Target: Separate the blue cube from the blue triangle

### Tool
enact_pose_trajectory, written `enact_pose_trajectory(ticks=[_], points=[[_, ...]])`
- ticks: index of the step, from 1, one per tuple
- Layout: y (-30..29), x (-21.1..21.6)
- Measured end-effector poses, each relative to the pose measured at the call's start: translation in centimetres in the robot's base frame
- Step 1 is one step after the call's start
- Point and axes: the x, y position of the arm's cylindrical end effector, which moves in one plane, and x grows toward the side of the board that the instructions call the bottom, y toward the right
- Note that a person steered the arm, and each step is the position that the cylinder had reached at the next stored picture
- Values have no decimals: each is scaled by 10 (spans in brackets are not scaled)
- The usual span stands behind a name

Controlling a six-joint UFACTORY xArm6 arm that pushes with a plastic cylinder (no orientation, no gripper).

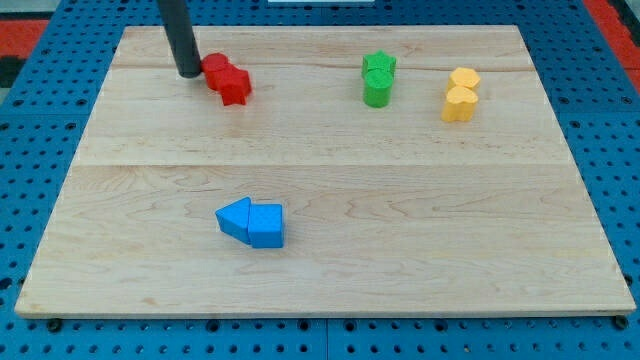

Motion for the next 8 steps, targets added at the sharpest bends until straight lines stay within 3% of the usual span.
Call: enact_pose_trajectory(ticks=[1, 2, 3, 5, 6, 7, 8], points=[[15, 27], [-33, 0], [-26, 43], [146, 160], [192, 237], [140, 296], [118, 271]])
